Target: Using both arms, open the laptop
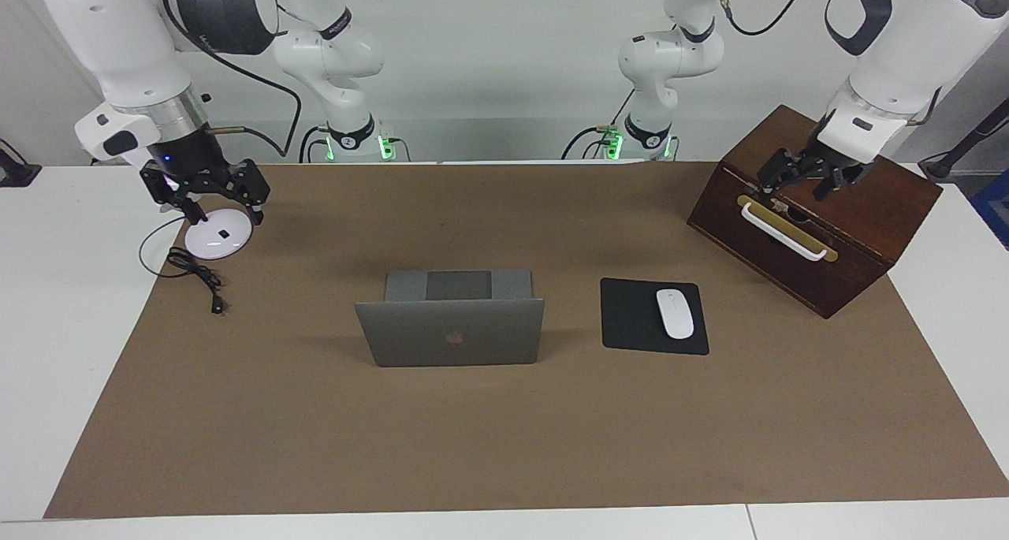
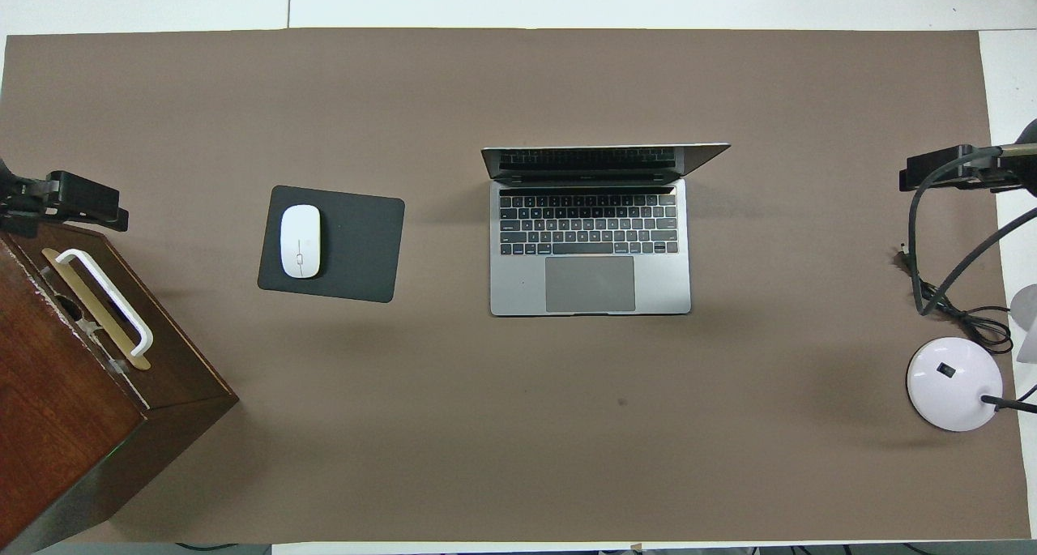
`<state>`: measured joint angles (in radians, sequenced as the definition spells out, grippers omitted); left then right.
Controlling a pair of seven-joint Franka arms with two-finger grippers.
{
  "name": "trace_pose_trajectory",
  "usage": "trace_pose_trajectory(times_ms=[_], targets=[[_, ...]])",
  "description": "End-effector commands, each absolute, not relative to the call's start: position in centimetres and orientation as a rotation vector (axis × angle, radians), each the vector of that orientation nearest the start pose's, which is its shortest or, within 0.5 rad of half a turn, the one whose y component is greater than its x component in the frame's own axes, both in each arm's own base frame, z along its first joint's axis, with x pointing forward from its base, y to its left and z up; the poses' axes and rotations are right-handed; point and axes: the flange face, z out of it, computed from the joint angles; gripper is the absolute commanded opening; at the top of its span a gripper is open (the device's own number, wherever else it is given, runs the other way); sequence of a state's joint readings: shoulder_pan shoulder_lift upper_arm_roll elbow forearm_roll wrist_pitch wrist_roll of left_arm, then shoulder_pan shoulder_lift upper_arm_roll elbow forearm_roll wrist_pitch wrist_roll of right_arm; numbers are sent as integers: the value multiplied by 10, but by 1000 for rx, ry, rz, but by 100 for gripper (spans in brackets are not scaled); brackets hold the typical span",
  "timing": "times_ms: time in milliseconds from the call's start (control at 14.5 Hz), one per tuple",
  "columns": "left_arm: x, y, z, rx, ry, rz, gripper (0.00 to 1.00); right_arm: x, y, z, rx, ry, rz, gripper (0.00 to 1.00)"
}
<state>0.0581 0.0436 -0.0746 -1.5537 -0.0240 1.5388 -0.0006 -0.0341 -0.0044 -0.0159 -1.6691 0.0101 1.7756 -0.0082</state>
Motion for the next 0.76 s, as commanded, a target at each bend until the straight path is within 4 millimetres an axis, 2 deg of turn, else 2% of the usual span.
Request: trace_pose_trajectory(times_ms=[0, 690], targets=[[562, -8, 608, -3150, 46, 87, 100, 565, -30, 598, -3134, 95, -188, 100], [562, -7, 608, -3152, 44, 87, 100, 564, -30, 598, -3134, 97, -183, 100]])
